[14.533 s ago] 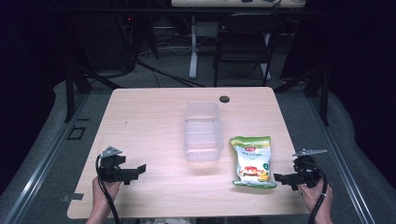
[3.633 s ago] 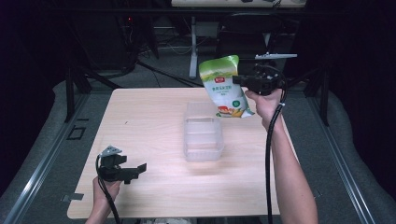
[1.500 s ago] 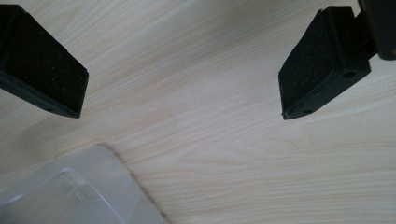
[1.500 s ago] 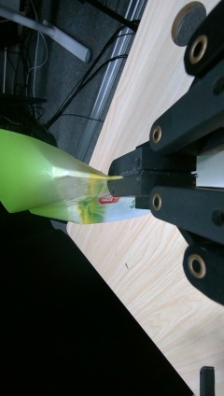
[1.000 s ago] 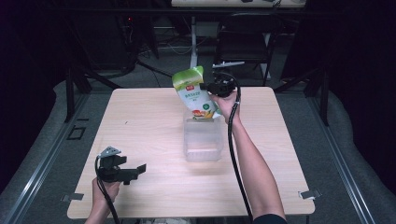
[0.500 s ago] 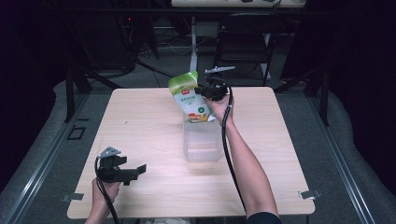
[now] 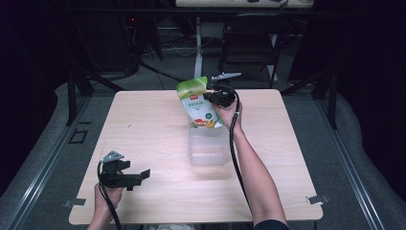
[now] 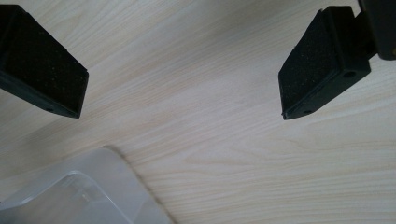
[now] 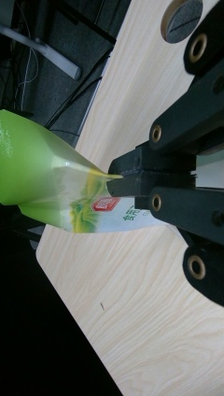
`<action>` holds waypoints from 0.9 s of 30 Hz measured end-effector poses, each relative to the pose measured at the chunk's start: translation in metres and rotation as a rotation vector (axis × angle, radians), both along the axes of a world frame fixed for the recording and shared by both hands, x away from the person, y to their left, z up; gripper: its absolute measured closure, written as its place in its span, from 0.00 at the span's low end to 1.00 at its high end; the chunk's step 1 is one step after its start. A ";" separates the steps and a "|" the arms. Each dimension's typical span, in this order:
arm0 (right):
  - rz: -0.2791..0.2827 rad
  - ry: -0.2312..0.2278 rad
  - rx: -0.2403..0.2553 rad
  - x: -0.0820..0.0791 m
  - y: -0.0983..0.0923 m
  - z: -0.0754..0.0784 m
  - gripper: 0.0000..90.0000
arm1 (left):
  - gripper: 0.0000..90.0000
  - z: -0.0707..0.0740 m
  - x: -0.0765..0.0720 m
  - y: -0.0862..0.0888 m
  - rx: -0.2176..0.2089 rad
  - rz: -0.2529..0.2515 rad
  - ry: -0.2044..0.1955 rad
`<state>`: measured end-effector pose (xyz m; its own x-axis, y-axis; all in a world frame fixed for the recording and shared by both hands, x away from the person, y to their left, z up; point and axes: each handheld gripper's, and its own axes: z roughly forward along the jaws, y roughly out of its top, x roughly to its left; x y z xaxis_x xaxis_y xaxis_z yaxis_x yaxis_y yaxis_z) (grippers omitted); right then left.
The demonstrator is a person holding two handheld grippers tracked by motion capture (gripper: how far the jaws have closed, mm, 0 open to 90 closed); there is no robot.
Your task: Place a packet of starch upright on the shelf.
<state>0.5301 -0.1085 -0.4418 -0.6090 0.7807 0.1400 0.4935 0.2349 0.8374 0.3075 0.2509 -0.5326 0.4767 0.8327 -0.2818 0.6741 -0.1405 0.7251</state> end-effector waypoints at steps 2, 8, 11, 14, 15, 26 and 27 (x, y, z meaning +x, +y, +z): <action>-0.018 -0.006 -0.006 0.000 -0.003 -0.001 1.00 | 0.02 0.001 -0.001 0.000 -0.004 0.002 -0.004; -0.032 -0.027 -0.030 -0.002 -0.006 -0.002 1.00 | 0.02 0.001 -0.001 0.000 -0.001 -0.001 -0.002; -0.042 -0.030 -0.027 0.000 -0.008 -0.004 1.00 | 0.02 0.001 -0.001 0.001 -0.004 0.003 -0.002; -0.059 -0.030 -0.032 0.002 -0.011 -0.007 1.00 | 0.02 0.001 -0.001 0.002 -0.006 0.002 0.002; -0.068 -0.029 -0.038 0.003 -0.012 -0.008 1.00 | 0.02 0.001 -0.001 0.000 -0.009 0.004 -0.006; -0.093 0.008 -0.015 0.012 -0.020 -0.015 1.00 | 0.02 0.001 -0.001 0.000 -0.009 -0.002 -0.007; -0.096 0.017 -0.011 0.013 -0.021 -0.015 0.99 | 0.02 0.001 -0.001 0.000 -0.008 -0.003 -0.007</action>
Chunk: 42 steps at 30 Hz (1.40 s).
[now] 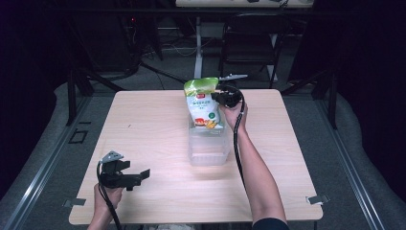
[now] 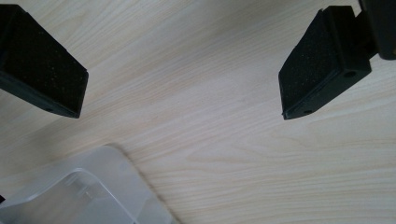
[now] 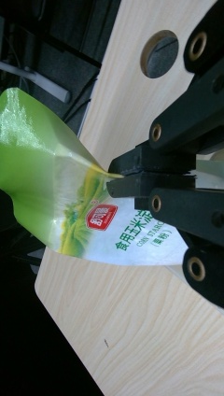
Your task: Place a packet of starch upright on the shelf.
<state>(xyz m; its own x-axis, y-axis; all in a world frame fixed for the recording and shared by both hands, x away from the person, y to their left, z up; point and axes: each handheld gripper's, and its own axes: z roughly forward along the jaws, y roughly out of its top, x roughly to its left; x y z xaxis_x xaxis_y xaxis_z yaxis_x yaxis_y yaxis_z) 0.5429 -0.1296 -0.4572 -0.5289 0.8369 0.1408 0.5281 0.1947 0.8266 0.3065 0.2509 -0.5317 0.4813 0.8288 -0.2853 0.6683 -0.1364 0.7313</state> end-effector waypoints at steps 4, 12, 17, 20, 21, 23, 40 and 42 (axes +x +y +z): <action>-0.021 0.014 0.009 0.002 -0.003 -0.003 0.99 | 0.02 0.000 -0.001 -0.001 0.004 -0.006 -0.001; -0.026 0.040 -0.021 0.002 -0.004 -0.004 0.98 | 0.02 0.001 -0.001 0.000 0.008 -0.008 0.003; -0.052 0.078 -0.033 0.003 -0.005 -0.010 0.98 | 0.02 0.000 0.000 -0.001 0.005 -0.005 0.000; -0.062 0.087 -0.026 0.003 -0.007 -0.013 0.98 | 0.02 0.000 0.000 -0.001 0.005 -0.005 -0.001; -0.062 0.080 -0.031 0.003 -0.006 -0.013 0.98 | 0.02 0.000 0.000 -0.001 0.005 -0.005 0.000; -0.060 0.085 -0.042 0.003 -0.006 -0.012 0.96 | 0.02 0.000 0.000 -0.001 0.005 -0.005 0.000; 0.021 0.138 0.013 -0.023 -0.038 0.000 0.38 | 0.02 0.000 0.000 -0.004 0.014 -0.014 0.001; 0.027 0.134 0.005 -0.029 -0.040 0.004 0.29 | 0.02 0.000 0.001 -0.005 0.013 -0.012 -0.002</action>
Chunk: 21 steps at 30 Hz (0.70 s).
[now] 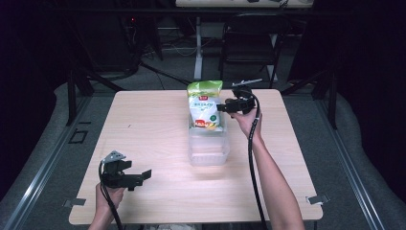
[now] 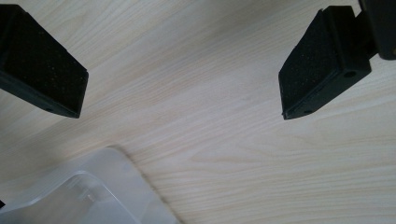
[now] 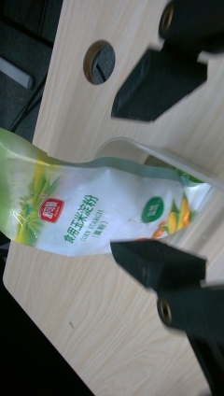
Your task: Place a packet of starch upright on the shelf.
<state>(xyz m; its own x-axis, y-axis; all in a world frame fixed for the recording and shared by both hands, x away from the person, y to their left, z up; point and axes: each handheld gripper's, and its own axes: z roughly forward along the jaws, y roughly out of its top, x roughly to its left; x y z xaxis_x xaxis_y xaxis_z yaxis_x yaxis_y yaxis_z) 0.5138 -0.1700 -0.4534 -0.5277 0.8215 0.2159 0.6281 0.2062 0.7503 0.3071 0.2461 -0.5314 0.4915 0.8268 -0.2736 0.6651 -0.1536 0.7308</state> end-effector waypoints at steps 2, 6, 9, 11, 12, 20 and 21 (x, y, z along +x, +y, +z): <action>0.014 0.002 -0.013 -0.008 -0.003 0.005 0.26 | 0.02 0.000 0.000 0.000 0.000 0.000 -0.001; 0.053 -0.011 -0.017 -0.028 -0.011 0.016 0.19 | 0.02 0.000 0.000 0.000 0.002 0.003 -0.001; 0.078 -0.015 -0.033 -0.044 -0.015 0.025 0.16 | 0.02 0.000 0.001 -0.001 0.003 -0.002 0.001; 0.099 -0.028 -0.039 -0.061 -0.020 0.033 0.15 | 0.02 0.001 0.001 -0.001 0.011 -0.008 0.006; 0.107 -0.029 -0.041 -0.069 -0.022 0.035 0.15 | 0.02 0.001 0.001 -0.001 0.011 -0.007 0.006; 0.146 -0.056 -0.080 -0.128 -0.041 0.043 0.12 | 0.02 0.000 0.001 -0.002 0.008 -0.001 -0.001; 0.147 -0.055 -0.080 -0.134 -0.042 0.042 0.11 | 0.02 0.000 0.001 -0.002 0.010 -0.003 0.000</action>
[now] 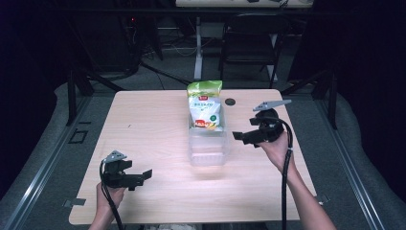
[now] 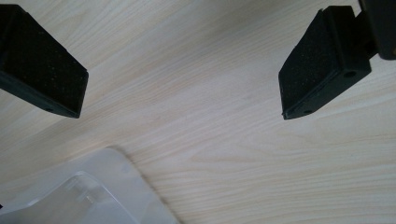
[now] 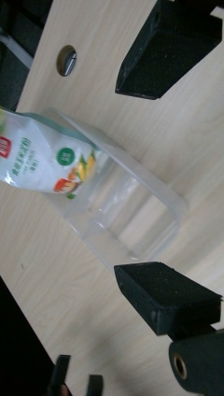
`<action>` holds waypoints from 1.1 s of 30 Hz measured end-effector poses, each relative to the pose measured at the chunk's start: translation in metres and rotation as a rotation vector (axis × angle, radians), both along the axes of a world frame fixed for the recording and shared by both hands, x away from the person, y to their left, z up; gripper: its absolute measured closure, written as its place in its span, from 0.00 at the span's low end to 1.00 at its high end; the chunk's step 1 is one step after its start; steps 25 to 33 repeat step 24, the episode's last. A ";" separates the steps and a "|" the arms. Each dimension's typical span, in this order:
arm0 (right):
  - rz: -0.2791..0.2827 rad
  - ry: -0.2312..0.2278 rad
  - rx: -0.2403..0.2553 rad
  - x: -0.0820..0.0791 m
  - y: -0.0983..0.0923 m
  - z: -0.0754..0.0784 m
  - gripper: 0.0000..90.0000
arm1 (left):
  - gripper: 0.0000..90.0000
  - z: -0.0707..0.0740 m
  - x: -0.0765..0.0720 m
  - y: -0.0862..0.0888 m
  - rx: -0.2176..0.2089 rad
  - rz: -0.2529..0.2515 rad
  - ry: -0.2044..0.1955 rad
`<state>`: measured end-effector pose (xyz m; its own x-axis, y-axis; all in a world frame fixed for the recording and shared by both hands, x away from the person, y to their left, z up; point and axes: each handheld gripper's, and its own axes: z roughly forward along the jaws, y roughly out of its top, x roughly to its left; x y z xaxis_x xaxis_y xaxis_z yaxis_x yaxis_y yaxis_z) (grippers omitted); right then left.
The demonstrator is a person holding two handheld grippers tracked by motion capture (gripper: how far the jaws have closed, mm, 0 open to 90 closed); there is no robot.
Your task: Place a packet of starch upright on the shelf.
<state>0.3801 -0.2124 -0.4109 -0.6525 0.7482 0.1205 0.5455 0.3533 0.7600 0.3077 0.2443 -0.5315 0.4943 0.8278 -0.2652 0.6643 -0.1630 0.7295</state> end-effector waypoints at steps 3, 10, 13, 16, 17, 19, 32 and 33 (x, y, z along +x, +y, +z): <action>0.018 0.011 -0.036 -0.020 -0.004 -0.004 0.10 | 0.02 0.000 0.000 0.000 0.001 0.000 0.001; 0.021 0.010 -0.073 -0.065 -0.013 -0.028 0.09 | 0.02 0.000 0.000 -0.001 0.004 0.002 0.001; 0.041 0.049 -0.076 -0.080 -0.016 -0.046 0.07 | 0.02 0.000 0.000 -0.001 0.004 0.000 0.002; 0.041 0.047 -0.076 -0.088 -0.018 -0.059 0.06 | 0.02 -0.001 0.000 -0.001 0.007 -0.003 0.004; 0.041 0.044 -0.068 -0.090 -0.019 -0.064 0.06 | 0.02 -0.001 0.001 -0.001 0.009 -0.003 0.004; 0.045 0.051 -0.076 -0.090 -0.020 -0.072 0.03 | 0.02 -0.001 0.001 -0.002 0.008 -0.002 0.002; 0.057 0.121 -0.034 -0.087 -0.024 -0.090 0.00 | 0.02 -0.001 0.002 -0.003 0.005 -0.006 0.002; 0.057 0.121 -0.034 -0.087 -0.024 -0.090 0.00 | 0.02 -0.001 0.002 -0.003 0.005 -0.006 0.002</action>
